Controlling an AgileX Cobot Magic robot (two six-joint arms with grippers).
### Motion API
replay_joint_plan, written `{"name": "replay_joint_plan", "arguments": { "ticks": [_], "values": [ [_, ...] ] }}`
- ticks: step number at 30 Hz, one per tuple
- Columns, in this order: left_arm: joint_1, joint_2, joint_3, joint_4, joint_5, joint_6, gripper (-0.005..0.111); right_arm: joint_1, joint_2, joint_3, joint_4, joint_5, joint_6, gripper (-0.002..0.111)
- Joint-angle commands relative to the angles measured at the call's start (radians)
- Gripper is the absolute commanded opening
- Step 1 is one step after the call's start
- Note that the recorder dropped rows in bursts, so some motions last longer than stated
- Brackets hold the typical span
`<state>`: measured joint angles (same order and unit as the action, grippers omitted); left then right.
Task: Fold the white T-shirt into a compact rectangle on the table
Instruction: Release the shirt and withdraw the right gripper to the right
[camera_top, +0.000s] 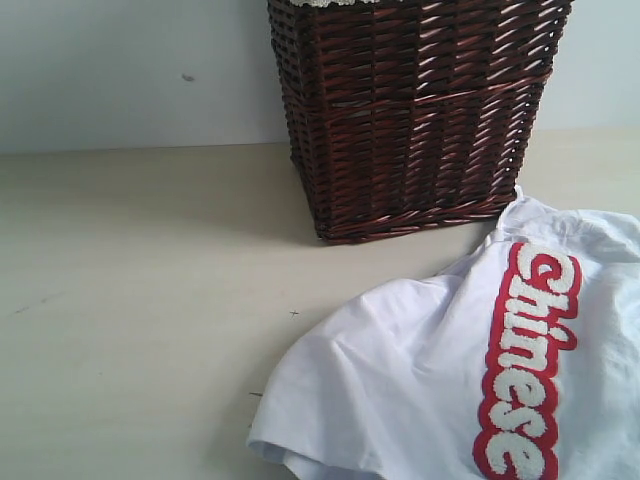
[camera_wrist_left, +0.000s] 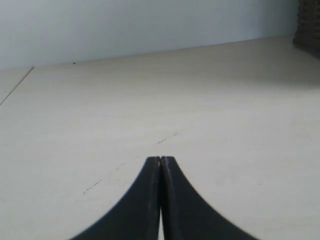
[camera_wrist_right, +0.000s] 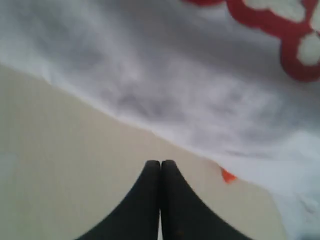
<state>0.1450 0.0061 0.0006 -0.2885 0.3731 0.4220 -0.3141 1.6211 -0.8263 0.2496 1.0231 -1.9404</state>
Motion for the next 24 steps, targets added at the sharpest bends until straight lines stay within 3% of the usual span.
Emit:
{"name": "replay_joint_plan", "arguments": {
  "ticks": [1,6,11,12,18,24],
  "values": [
    [-0.005,-0.006,-0.001,-0.003,-0.006,0.001,0.0,0.0,0.042,0.062,0.16,0.15,-0.004,0.0],
    [-0.005,-0.006,-0.001,-0.003,-0.006,0.001,0.0,0.0,0.038,0.138,0.181,0.187,-0.064,0.005],
    [-0.005,-0.006,-0.001,-0.003,-0.006,0.001,0.0,0.0,-0.006,0.23,0.089,0.12,-0.177,0.045],
    [-0.005,-0.006,-0.001,-0.003,-0.006,0.001,0.0,0.0,-0.017,0.251,0.089,0.08,-0.177,0.048],
    [-0.005,-0.006,-0.001,-0.003,-0.006,0.001,0.0,0.0,-0.019,0.338,0.112,-0.202,-0.177,0.047],
    [-0.005,-0.006,-0.001,-0.003,-0.006,0.001,0.0,0.0,0.001,0.345,0.235,-0.249,-0.177,0.045]
  ]
}}
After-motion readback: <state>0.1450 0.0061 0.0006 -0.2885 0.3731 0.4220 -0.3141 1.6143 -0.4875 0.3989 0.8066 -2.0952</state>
